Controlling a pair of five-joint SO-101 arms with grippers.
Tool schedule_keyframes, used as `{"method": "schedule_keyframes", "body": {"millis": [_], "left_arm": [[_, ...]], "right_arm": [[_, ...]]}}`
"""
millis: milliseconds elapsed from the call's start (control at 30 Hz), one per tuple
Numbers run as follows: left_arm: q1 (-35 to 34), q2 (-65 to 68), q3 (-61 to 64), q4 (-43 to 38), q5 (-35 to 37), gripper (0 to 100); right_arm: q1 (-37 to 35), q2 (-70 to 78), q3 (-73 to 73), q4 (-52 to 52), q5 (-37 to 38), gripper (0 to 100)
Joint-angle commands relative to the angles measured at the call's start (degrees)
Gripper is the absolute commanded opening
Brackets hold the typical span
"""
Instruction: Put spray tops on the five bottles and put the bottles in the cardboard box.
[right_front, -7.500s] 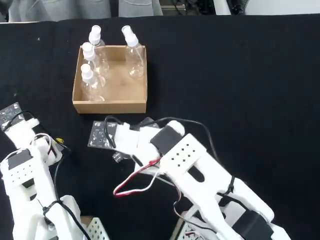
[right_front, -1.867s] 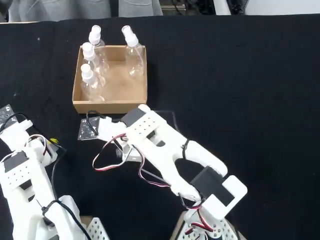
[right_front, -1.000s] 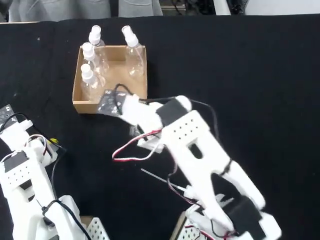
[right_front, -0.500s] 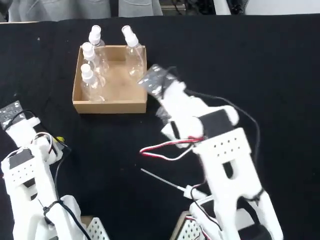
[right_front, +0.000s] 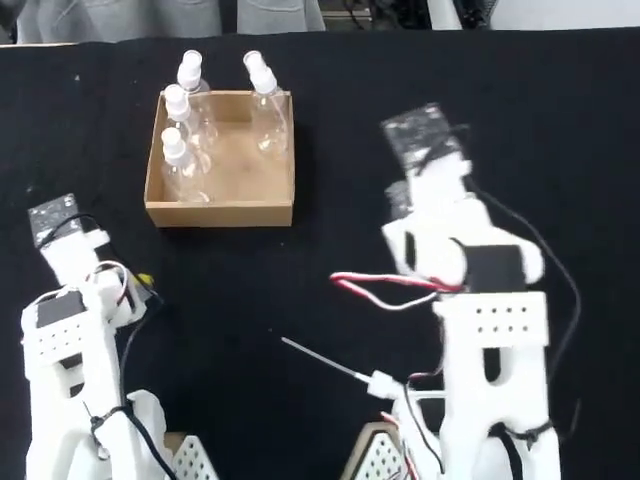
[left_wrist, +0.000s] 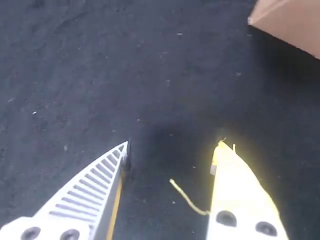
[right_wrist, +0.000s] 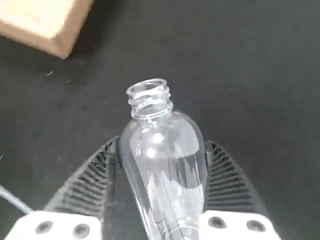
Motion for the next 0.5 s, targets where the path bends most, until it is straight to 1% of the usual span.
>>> {"method": "schedule_keyframes", "body": {"millis": [0, 200, 333, 467], "left_arm": [[4.4, -4.9, -3.3, 2.4, -2.9, 25], [13.6, -18.0, -2.9, 10.6, -3.7, 25], [20.4, -25.9, -2.8, 15.1, -7.3, 25], [26.1, -28.8, -3.3, 17.8, -7.9, 25]], "right_arm": [[6.5, -2.5, -0.4, -3.2, -2.9, 12.3], [13.1, -2.5, -0.5, -5.8, -8.4, 12.3], [16.7, -2.5, -0.8, -6.2, -11.3, 12.3], [19.4, -2.5, -0.9, -7.4, -13.8, 12.3]]}}
